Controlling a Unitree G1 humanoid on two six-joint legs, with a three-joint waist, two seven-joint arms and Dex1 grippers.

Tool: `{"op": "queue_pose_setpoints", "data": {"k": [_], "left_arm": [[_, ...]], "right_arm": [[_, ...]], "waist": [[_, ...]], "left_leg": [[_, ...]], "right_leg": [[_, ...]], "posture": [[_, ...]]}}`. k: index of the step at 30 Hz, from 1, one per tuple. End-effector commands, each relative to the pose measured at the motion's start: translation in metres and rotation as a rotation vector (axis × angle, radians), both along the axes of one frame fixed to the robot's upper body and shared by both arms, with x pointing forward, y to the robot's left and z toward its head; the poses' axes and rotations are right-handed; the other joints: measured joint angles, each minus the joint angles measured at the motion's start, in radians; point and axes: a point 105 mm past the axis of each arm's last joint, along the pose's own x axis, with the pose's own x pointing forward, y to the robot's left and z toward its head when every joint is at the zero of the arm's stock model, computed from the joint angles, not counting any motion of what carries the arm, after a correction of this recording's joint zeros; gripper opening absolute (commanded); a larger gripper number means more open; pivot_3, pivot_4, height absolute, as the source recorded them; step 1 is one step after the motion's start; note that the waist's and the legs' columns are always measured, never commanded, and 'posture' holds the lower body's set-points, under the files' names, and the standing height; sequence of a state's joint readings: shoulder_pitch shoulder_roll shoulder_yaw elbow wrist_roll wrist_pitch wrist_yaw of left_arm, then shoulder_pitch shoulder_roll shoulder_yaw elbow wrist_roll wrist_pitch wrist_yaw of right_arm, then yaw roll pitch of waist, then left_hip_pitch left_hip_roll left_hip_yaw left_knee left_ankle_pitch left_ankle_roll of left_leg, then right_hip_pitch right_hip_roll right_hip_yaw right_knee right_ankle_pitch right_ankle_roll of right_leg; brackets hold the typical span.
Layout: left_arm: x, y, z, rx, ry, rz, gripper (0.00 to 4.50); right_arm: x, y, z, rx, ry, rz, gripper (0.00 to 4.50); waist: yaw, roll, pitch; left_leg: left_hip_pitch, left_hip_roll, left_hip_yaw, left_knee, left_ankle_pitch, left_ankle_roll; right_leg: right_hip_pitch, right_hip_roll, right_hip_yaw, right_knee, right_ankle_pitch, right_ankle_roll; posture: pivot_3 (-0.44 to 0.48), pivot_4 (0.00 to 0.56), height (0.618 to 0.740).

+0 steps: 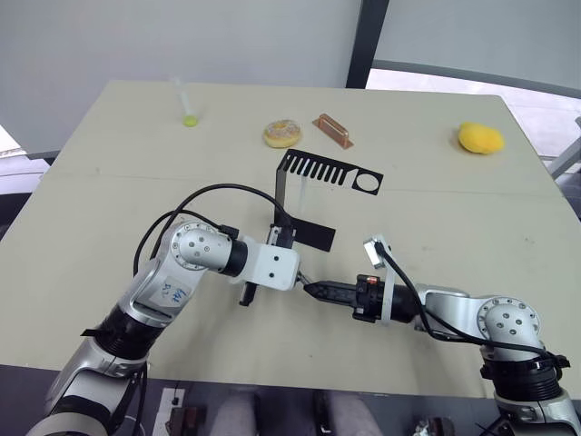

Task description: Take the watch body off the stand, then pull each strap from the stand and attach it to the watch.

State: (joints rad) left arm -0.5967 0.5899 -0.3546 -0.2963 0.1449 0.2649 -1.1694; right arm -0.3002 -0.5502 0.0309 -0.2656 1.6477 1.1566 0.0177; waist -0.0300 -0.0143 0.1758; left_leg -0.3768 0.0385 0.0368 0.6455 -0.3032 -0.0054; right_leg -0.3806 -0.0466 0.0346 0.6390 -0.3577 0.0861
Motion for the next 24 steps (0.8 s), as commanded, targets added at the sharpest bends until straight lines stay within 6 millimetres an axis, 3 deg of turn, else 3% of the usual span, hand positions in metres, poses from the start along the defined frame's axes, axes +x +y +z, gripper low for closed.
{"op": "queue_pose_setpoints", "data": {"k": [1, 24], "left_arm": [[-0.016, -0.016, 0.023, -0.087, -0.069, -0.103, 0.00], [-0.019, -0.019, 0.033, -0.106, -0.079, -0.122, 0.00]], "right_arm": [[-0.007, 0.010, -0.001, -0.004, 0.008, 0.044, 1.51], [-0.006, 0.007, -0.010, -0.039, 0.034, 0.018, 1.51]], "waist": [[0.000, 0.000, 0.000], [0.000, 0.000, 0.000]], "left_leg": [[0.000, 0.000, 0.000, 0.000, 0.000, 0.000], [0.000, 0.000, 0.000, 0.000, 0.000, 0.000]], "right_leg": [[0.000, 0.000, 0.000, 0.000, 0.000, 0.000], [0.000, 0.000, 0.000, 0.000, 0.000, 0.000]], "posture": [[0.000, 0.150, 0.740], [0.000, 0.150, 0.740]]}}
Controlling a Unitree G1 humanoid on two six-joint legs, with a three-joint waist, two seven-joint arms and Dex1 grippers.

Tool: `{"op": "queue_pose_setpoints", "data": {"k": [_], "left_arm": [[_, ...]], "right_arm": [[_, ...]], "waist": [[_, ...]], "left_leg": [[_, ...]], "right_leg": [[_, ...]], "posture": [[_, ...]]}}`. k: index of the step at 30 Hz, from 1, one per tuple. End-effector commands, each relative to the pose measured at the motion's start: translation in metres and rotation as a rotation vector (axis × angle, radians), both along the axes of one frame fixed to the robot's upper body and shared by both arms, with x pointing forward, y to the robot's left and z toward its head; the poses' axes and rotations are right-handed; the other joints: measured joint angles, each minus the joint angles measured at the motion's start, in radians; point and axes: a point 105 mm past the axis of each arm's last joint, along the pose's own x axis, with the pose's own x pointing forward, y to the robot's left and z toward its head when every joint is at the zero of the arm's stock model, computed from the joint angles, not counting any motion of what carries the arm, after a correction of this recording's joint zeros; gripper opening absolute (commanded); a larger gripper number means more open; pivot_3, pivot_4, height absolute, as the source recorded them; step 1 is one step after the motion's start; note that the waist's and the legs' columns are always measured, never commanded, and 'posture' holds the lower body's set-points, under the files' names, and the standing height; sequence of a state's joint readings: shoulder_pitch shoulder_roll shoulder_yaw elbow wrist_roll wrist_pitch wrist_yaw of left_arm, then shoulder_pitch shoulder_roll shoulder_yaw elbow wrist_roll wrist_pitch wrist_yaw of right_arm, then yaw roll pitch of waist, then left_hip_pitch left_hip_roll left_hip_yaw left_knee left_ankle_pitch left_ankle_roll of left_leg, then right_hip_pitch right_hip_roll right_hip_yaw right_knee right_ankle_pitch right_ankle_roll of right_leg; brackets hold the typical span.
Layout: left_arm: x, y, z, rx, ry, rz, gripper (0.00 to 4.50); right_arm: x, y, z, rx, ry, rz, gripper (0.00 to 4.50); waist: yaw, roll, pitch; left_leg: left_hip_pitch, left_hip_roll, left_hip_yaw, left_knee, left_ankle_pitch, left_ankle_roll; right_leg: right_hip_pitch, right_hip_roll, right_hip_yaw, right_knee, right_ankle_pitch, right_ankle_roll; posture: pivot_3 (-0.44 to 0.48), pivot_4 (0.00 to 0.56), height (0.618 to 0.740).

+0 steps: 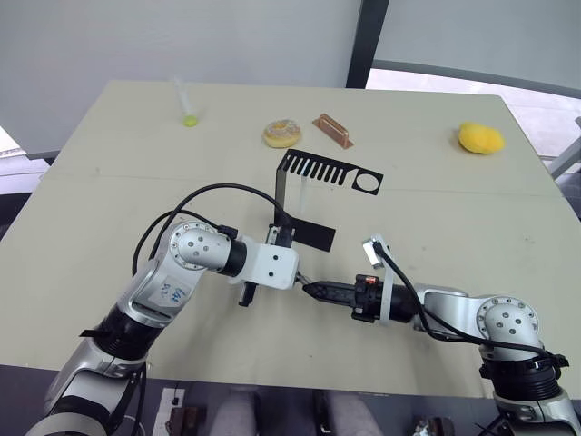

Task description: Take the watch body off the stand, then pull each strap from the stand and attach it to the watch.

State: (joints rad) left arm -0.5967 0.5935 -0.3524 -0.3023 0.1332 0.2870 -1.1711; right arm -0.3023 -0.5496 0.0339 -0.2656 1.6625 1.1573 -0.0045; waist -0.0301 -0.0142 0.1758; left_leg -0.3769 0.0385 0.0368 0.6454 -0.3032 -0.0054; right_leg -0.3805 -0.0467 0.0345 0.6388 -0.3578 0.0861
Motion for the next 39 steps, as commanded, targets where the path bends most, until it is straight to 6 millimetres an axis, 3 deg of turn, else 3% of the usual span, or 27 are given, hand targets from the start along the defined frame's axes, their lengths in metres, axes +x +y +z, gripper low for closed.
{"op": "queue_pose_setpoints", "data": {"k": [1, 39], "left_arm": [[-0.0190, -0.0195, 0.0340, -0.103, -0.096, -0.130, 0.00], [-0.0236, -0.0173, 0.0369, -0.090, -0.081, -0.144, 0.00]], "right_arm": [[-0.0052, 0.0058, -0.0102, -0.034, 0.028, 0.020, 1.51], [-0.0028, 0.0049, -0.0131, -0.040, 0.038, 0.010, 1.51]], "waist": [[0.000, 0.000, 0.000], [0.000, 0.000, 0.000]], "left_leg": [[0.000, 0.000, 0.000, 0.000, 0.000, 0.000], [0.000, 0.000, 0.000, 0.000, 0.000, 0.000]], "right_leg": [[0.000, 0.000, 0.000, 0.000, 0.000, 0.000], [0.000, 0.000, 0.000, -0.001, 0.000, 0.000]], "posture": [[0.000, 0.150, 0.740], [0.000, 0.150, 0.740]]}}
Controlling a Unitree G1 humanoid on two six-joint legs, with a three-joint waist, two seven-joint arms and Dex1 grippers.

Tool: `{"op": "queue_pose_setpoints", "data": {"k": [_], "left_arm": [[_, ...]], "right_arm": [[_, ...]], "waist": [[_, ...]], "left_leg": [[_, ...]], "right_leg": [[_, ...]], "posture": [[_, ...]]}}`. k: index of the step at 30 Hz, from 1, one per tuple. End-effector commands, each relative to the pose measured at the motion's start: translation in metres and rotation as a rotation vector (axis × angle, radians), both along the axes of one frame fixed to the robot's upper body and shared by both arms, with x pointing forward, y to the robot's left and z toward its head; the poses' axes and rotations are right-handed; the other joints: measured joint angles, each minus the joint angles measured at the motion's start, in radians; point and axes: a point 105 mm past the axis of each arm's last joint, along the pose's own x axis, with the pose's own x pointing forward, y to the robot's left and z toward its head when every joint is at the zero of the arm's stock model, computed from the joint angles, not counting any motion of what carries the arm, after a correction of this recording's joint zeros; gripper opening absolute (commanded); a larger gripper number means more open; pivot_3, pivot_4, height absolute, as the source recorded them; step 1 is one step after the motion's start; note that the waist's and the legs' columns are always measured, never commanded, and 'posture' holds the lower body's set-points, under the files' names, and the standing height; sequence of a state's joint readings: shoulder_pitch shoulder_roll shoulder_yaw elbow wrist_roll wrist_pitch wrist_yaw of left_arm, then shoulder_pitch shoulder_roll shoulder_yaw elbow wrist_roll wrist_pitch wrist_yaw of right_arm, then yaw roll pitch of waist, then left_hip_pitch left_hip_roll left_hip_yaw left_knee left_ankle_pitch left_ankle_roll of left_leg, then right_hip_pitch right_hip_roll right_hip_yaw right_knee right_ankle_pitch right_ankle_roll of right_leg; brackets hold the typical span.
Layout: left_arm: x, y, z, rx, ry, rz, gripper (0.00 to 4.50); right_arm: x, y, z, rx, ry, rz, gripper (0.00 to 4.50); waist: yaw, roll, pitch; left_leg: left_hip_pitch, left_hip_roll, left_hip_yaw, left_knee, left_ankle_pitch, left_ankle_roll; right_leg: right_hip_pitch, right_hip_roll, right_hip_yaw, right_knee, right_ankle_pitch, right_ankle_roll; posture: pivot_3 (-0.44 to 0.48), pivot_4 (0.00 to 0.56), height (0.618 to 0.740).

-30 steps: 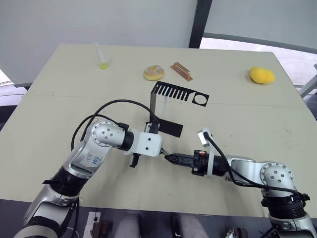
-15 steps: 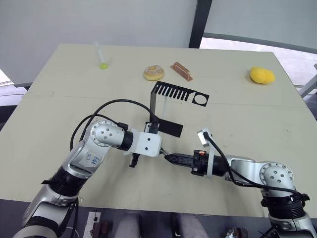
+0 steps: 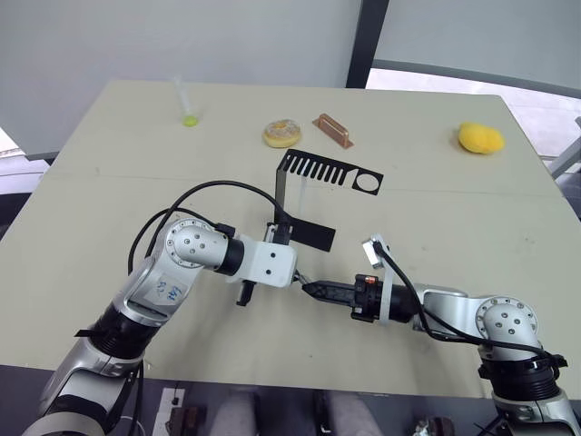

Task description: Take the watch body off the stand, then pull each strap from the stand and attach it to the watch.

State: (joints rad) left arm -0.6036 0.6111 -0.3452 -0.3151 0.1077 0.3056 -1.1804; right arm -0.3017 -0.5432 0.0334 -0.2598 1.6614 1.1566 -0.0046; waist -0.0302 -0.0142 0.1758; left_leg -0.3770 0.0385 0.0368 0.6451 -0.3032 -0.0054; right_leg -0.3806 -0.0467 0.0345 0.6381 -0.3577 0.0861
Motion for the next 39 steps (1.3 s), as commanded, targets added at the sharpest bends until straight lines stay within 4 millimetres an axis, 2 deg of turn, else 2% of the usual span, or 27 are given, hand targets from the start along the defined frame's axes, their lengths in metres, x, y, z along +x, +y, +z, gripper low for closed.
{"op": "queue_pose_setpoints", "data": {"k": [1, 2, 5, 7, 10, 12, 15, 17, 19, 22, 25, 28, 31, 34, 39], "left_arm": [[-0.021, -0.019, 0.032, -0.094, -0.078, -0.127, 0.00], [-0.021, -0.019, 0.033, -0.102, -0.071, -0.119, 0.00], [-0.021, -0.013, 0.030, -0.089, -0.049, -0.095, 1.00], [-0.018, 0.001, 0.029, -0.071, -0.027, -0.066, 1.94], [-0.016, 0.025, 0.027, -0.036, -0.008, -0.037, 3.59], [-0.011, 0.060, 0.024, -0.028, 0.013, 0.026, 4.48], [-0.013, 0.085, 0.022, -0.052, 0.045, 0.046, 4.50], [-0.020, 0.093, 0.029, -0.210, 0.122, 0.046, 4.50], [-0.025, 0.100, 0.032, -0.338, 0.195, 0.070, 4.50], [-0.031, 0.107, 0.034, -0.477, 0.265, 0.082, 4.50], [-0.035, 0.122, 0.020, -0.428, 0.256, 0.116, 4.50], [-0.041, 0.128, 0.014, -0.399, 0.279, 0.114, 4.50], [-0.044, 0.122, 0.020, -0.441, 0.285, 0.088, 4.50], [-0.044, 0.115, 0.035, -0.513, 0.258, 0.056, 4.50], [-0.051, 0.112, 0.040, -0.437, 0.240, 0.016, 4.50]], "right_arm": [[-0.004, 0.005, -0.011, -0.041, 0.029, 0.020, 1.51], [-0.004, 0.005, -0.010, -0.038, 0.026, 0.024, 1.51], [-0.007, 0.007, -0.004, -0.013, -0.005, 0.041, 1.51], [-0.009, 0.007, 0.002, 0.006, -0.031, 0.055, 1.51], [-0.011, 0.005, 0.005, -0.009, -0.069, 0.074, 1.51], [-0.011, 0.002, 0.010, -0.022, -0.139, 0.080, 1.51], [-0.010, -0.001, 0.020, -0.030, -0.266, 0.092, 1.51], [-0.013, -0.002, 0.034, -0.107, -0.561, 0.142, 1.51], [-0.025, -0.002, 0.040, -0.190, -0.847, 0.261, 1.51], [-0.037, -0.009, 0.035, -0.306, -1.145, 0.425, 1.51], [-0.042, -0.019, 0.027, -0.401, -1.287, 0.527, 1.51], [-0.040, -0.030, 0.022, -0.470, -1.333, 0.569, 1.51], [-0.037, -0.032, 0.018, -0.471, -1.323, 0.560, 1.51], [-0.033, -0.023, 0.019, -0.435, -1.313, 0.542, 1.51], [-0.012, 0.014, 0.020, -0.375, -1.231, 0.525, 1.51]], "waist": [[0.000, 0.000, 0.000], [0.000, 0.000, 0.000], [0.000, 0.000, 0.000], [-0.001, 0.000, 0.000], [-0.005, 0.000, 0.000], [-0.009, 0.001, 0.001], [-0.008, 0.001, 0.001], [-0.004, 0.002, 0.001], [0.004, 0.002, 0.001], [0.004, 0.001, 0.001], [0.002, 0.001, 0.001], [-0.003, 0.000, 0.001], [0.000, 0.000, 0.001], [0.001, 0.000, 0.001], [-0.015, 0.000, 0.001]], "left_leg": [[0.000, 0.000, 0.000, 0.000, 0.000, 0.000], [0.000, 0.000, 0.000, 0.000, 0.000, 0.000], [0.000, 0.000, 0.000, 0.000, 0.000, 0.000], [0.000, 0.000, 0.000, 0.000, 0.000, 0.000], [-0.001, 0.000, 0.000, 0.000, 0.000, 0.000], [-0.001, 0.000, 0.000, -0.001, 0.000, 0.000], [-0.001, 0.001, 0.000, -0.001, 0.000, 0.000], [-0.003, 0.001, 0.000, 0.000, 0.000, 0.000], [-0.011, -0.001, 0.000, 0.002, 0.000, 0.000], [-0.013, -0.002, -0.001, 0.002, 0.000, 0.000], [-0.013, -0.002, -0.001, 0.002, 0.000, 0.000], [-0.010, -0.002, 0.001, 0.003, 0.000, 0.000], [-0.009, -0.002, 0.001, 0.003, 0.000, -0.001], [-0.009, -0.001, 0.001, 0.003, 0.000, -0.001], [-0.008, -0.001, 0.000, 0.003, 0.001, -0.002]], "right_leg": [[0.000, 0.000, 0.000, 0.000, 0.000, 0.000], [0.000, 0.000, 0.000, 0.000, 0.000, 0.000], [0.000, 0.000, 0.000, 0.000, 0.000, 0.000], [0.000, 0.000, 0.000, 0.000, 0.000, 0.000], [-0.002, 0.000, 0.000, 0.001, 0.000, 0.000], [-0.003, 0.000, 0.000, 0.001, 0.000, 0.000], [-0.004, 0.000, 0.000, 0.002, 0.000, -0.001], [-0.005, -0.001, 0.000, 0.001, 0.000, -0.001], [-0.011, -0.003, -0.001, 0.001, 0.000, 0.000], [-0.012, -0.003, -0.002, 0.000, 0.001, 0.001], [-0.012, -0.002, -0.002, 0.001, 0.001, 0.001], [-0.012, -0.001, 0.000, 0.004, 0.000, 0.001], [-0.012, -0.002, 0.000, 0.006, 0.000, 0.000], [-0.011, -0.002, 0.000, 0.006, 0.000, 0.000], [-0.012, -0.001, 0.000, 0.008, 0.000, 0.000]], "posture": [[0.000, 0.150, 0.740], [0.000, 0.150, 0.740], [0.000, 0.150, 0.740], [0.000, 0.150, 0.740], [0.000, 0.150, 0.740], [0.000, 0.150, 0.740], [0.000, 0.150, 0.740], [0.000, 0.150, 0.740], [0.000, 0.150, 0.740], [0.000, 0.150, 0.740], [0.000, 0.150, 0.740], [0.000, 0.150, 0.740], [0.000, 0.150, 0.740], [0.000, 0.150, 0.740], [0.000, 0.150, 0.740]]}}
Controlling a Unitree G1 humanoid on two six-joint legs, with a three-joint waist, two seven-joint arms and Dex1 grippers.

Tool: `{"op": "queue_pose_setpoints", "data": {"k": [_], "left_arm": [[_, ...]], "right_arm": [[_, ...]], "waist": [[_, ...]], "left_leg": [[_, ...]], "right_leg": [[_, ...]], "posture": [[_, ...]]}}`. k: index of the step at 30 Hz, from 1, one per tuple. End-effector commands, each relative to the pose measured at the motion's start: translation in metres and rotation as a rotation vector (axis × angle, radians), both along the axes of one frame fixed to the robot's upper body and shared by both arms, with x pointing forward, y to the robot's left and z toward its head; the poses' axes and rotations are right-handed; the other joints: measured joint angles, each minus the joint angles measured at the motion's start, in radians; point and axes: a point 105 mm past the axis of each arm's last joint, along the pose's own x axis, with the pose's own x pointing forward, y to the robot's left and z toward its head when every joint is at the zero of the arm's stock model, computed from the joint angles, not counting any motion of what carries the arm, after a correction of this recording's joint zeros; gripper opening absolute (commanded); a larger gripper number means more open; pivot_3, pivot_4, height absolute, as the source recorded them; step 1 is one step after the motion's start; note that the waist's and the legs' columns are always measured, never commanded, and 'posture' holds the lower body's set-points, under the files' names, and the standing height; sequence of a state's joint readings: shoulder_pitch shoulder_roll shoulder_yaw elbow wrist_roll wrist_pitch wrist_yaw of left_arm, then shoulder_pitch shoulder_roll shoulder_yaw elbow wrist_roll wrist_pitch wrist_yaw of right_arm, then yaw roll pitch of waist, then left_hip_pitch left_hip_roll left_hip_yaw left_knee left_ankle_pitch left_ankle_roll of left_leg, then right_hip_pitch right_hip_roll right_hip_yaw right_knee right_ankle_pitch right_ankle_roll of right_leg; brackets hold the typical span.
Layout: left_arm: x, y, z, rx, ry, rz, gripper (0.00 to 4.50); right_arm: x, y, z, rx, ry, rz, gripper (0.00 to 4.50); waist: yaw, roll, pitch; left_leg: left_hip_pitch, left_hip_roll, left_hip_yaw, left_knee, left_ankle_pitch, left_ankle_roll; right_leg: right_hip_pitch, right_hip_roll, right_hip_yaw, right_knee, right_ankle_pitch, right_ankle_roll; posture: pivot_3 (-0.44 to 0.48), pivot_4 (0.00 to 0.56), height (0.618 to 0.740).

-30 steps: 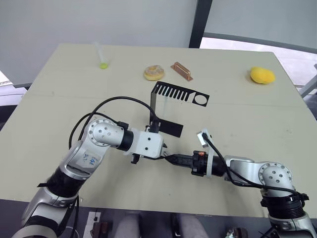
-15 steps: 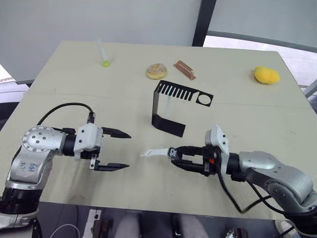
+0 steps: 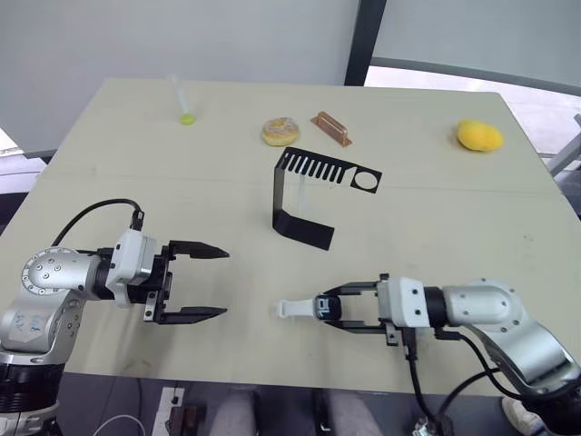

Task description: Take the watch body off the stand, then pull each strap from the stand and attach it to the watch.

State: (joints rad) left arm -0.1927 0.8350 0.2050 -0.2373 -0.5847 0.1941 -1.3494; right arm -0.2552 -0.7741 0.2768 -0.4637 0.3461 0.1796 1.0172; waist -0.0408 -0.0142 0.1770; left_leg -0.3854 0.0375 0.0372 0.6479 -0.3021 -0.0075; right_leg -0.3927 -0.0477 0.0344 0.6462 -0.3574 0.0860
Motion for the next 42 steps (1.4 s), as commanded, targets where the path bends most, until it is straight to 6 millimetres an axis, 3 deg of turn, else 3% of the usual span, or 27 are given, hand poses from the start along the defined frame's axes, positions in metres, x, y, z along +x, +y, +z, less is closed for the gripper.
{"op": "queue_pose_setpoints", "data": {"k": [1, 5, 12, 18, 20, 21, 24, 25, 27, 28, 31, 33, 37, 39, 42], "left_arm": [[-0.008, -0.001, 0.014, 0.039, -0.059, -0.042, 4.50], [-0.007, 0.007, 0.015, 0.063, -0.063, -0.021, 4.50], [-0.016, 0.012, 0.002, 0.123, -0.043, -0.023, 4.50], [-0.017, 0.011, -0.003, 0.176, -0.085, -0.042, 4.50], [-0.019, 0.013, -0.010, 0.221, -0.096, -0.061, 4.50], [-0.017, 0.013, -0.009, 0.200, -0.096, -0.045, 4.50], [-0.015, 0.014, -0.011, 0.184, -0.096, -0.026, 4.50], [-0.015, 0.016, -0.012, 0.182, -0.093, -0.015, 4.50], [-0.014, 0.023, -0.014, 0.170, -0.082, 0.029, 4.50], [-0.012, 0.030, -0.014, 0.143, -0.074, 0.088, 4.50], [-0.010, 0.049, -0.016, 0.102, -0.058, 0.205, 4.50], [-0.009, 0.067, -0.021, 0.087, -0.049, 0.298, 4.50], [-0.010, 0.123, -0.038, -0.008, -0.025, 0.610, 4.50], [-0.010, 0.145, -0.044, -0.021, -0.030, 0.727, 4.50], [-0.009, 0.157, -0.042, -0.047, -0.048, 0.798, 4.50]], "right_arm": [[0.014, 0.025, 0.004, 0.025, 0.033, 0.000, 1.51], [0.022, 0.039, -0.009, -0.009, 0.066, 0.035, 1.51], [0.048, 0.022, -0.033, -0.106, 0.107, -0.012, 1.51], [0.050, 0.013, -0.046, -0.165, 0.159, -0.020, 1.51], [0.054, 0.014, -0.044, -0.154, 0.132, -0.026, 2.55], [0.056, 0.013, -0.044, -0.158, 0.126, -0.032, 2.78], [0.058, 0.006, -0.040, -0.177, 0.060, -0.025, 4.20], [0.056, 0.000, -0.036, -0.171, 0.048, -0.025, 4.47], [0.048, -0.021, -0.024, -0.119, 0.052, -0.043, 4.47], [0.041, -0.045, -0.020, -0.093, 0.052, -0.079, 4.47], [0.028, -0.086, -0.014, -0.059, 0.039, -0.182, 4.47], [0.022, -0.112, -0.012, -0.018, 0.025, -0.260, 4.47], [0.014, -0.193, -0.015, 0.002, 0.024, -0.576, 4.47], [0.013, -0.218, -0.010, 0.048, 0.015, -0.703, 4.47], [0.010, -0.238, -0.009, 0.073, 0.007, -0.798, 4.47]], "waist": [[-0.008, 0.000, 0.000], [-0.008, 0.000, 0.000], [-0.010, 0.000, 0.000], [-0.012, 0.000, 0.000], [-0.014, 0.000, 0.000], [-0.014, 0.000, 0.000], [-0.014, 0.000, 0.000], [-0.014, 0.000, 0.000], [-0.011, 0.000, 0.000], [-0.003, 0.000, 0.000], [0.013, 0.000, 0.000], [0.012, -0.001, 0.000], [0.006, -0.001, 0.000], [0.003, -0.001, 0.000], [0.003, -0.002, 0.000]], "left_leg": [[0.000, 0.000, 0.000, 0.000, 0.000, 0.000], [0.000, 0.000, 0.000, 0.000, 0.001, -0.001], [-0.001, -0.002, 0.000, 0.001, 0.000, 0.000], [-0.001, -0.002, 0.000, 0.001, 0.000, 0.000], [0.000, -0.002, 0.000, 0.001, 0.000, 0.000], [0.000, -0.002, 0.000, 0.001, 0.000, 0.000], [0.000, -0.002, 0.000, 0.001, 0.000, 0.000], [0.000, -0.002, 0.000, 0.001, 0.000, 0.000], [0.000, -0.002, 0.000, 0.001, 0.000, 0.000], [0.000, -0.002, 0.000, 0.001, 0.000, 0.000], [0.000, -0.002, 0.000, 0.001, -0.002, 0.003], [-0.001, -0.002, 0.000, 0.002, -0.002, 0.003], [0.009, -0.002, 0.004, -0.002, -0.002, 0.003], [0.017, -0.001, 0.005, -0.003, -0.003, 0.002], [0.018, 0.001, 0.005, -0.003, -0.004, 0.000]], "right_leg": [[0.000, 0.000, 0.000, 0.001, 0.000, 0.000], [-0.001, 0.000, -0.001, 0.001, 0.000, -0.001], [-0.001, -0.002, -0.001, 0.001, 0.000, 0.000], [-0.001, -0.002, -0.002, 0.005, 0.000, 0.000], [-0.001, -0.002, -0.002, 0.007, 0.000, 0.000], [-0.001, -0.002, -0.001, 0.007, 0.000, 0.000], [-0.001, -0.001, -0.001, 0.007, 0.000, 0.000], [-0.001, -0.001, -0.001, 0.007, 0.000, 0.000], [-0.001, -0.002, -0.001, 0.007, 0.000, 0.000], [-0.001, -0.002, -0.002, 0.007, 0.000, 0.000], [0.000, -0.003, -0.002, 0.007, 0.000, 0.000], [0.001, -0.003, -0.002, 0.004, 0.000, 0.000], [0.008, -0.001, 0.000, -0.001, 0.000, 0.000], [0.016, -0.001, 0.000, -0.004, -0.001, -0.001], [0.017, 0.000, 0.000, -0.004, -0.001, -0.001]], "posture": [[0.000, 0.150, 0.740], [0.000, 0.150, 0.740], [0.000, 0.150, 0.740], [0.000, 0.150, 0.740], [0.000, 0.150, 0.740], [0.000, 0.150, 0.740], [0.000, 0.150, 0.740], [0.000, 0.150, 0.740], [0.000, 0.150, 0.740], [0.000, 0.150, 0.740], [0.000, 0.150, 0.740], [0.000, 0.150, 0.740], [0.000, 0.150, 0.740], [0.000, 0.150, 0.740], [0.000, 0.150, 0.740]]}}
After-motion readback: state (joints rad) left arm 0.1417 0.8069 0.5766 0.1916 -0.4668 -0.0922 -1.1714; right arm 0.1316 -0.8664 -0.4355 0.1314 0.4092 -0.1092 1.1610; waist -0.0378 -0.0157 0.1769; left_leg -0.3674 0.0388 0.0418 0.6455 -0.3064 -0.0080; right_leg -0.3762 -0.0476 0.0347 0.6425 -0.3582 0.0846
